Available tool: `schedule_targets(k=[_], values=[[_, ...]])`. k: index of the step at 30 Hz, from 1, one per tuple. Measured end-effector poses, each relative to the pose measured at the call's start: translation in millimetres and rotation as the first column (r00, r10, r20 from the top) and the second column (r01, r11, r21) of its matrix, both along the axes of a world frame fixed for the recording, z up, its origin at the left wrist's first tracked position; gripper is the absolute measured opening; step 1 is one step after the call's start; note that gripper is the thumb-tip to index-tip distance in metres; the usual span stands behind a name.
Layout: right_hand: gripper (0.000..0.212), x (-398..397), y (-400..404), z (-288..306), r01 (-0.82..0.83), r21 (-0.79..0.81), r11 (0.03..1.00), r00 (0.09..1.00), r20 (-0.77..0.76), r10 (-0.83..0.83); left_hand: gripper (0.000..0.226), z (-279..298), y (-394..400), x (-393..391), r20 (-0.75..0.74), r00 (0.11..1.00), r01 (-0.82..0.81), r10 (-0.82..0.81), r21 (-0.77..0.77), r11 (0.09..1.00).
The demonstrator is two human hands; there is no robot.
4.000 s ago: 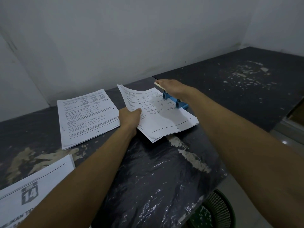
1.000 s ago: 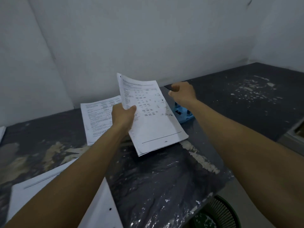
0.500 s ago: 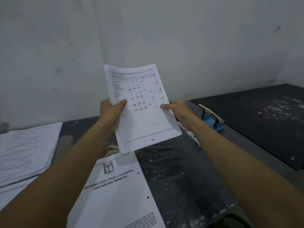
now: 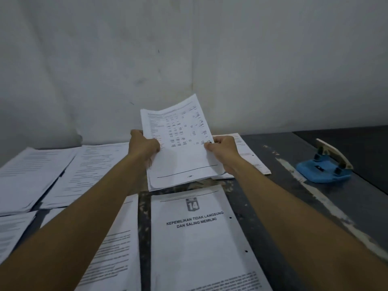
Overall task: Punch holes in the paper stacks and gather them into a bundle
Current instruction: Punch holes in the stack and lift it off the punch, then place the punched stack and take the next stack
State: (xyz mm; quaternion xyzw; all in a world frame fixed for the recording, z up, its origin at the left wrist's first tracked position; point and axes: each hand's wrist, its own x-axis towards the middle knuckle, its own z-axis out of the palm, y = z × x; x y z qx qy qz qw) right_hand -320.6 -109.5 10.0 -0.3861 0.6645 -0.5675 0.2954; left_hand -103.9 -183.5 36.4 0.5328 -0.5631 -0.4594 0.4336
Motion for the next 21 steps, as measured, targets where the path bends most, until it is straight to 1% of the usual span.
schedule_targets(k=[2,3,5,7,9,12,14,17,19,21], values=[[0.011,11,-13,-12,0.034,0.027,0.999,0.998,-0.05,-0.033,0.06,-13,-5,9,0.06,0.998,-0.027,0.03,-0.056,0.998],[0.009,16,-19,-18,0.062,0.044,0.997,0.995,-0.076,-0.058,0.066,-20,-8,12,0.095,0.995,-0.024,0.032,-0.091,0.996],[0.01,25,-28,-30,0.107,0.07,0.992,0.987,-0.124,-0.098,0.07,-32,-15,15,0.165,0.986,-0.004,0.029,-0.148,0.989],[0.014,31,-36,-39,0.137,0.09,0.987,0.971,-0.211,-0.116,0.062,-42,-24,17,0.269,0.962,0.008,0.044,-0.19,0.982],[0.013,38,-41,-45,0.139,0.083,0.987,0.943,-0.315,-0.106,0.053,-52,-33,17,0.359,0.931,0.009,0.071,-0.218,0.976],[0.024,45,-49,-53,0.107,0.047,0.993,0.912,-0.403,-0.079,0.049,-66,-45,17,0.406,0.909,-0.005,0.093,-0.214,0.977],[0.021,47,-54,-58,0.112,0.037,0.993,0.882,-0.464,-0.082,0.05,-74,-51,18,0.444,0.893,0.021,0.075,-0.207,0.978],[0.016,46,-58,-64,0.151,0.074,0.986,0.813,-0.577,-0.081,0.05,-84,-56,18,0.514,0.856,0.085,0.043,-0.222,0.971],[0.013,45,-59,-67,0.153,0.108,0.982,0.783,-0.62,-0.054,0.049,-91,-58,18,0.553,0.833,0.119,0.032,-0.235,0.965],[0.016,47,-59,-69,0.156,0.136,0.978,0.757,-0.652,-0.03,0.048,-94,-59,18,0.612,0.79,0.139,0.044,-0.248,0.959]])
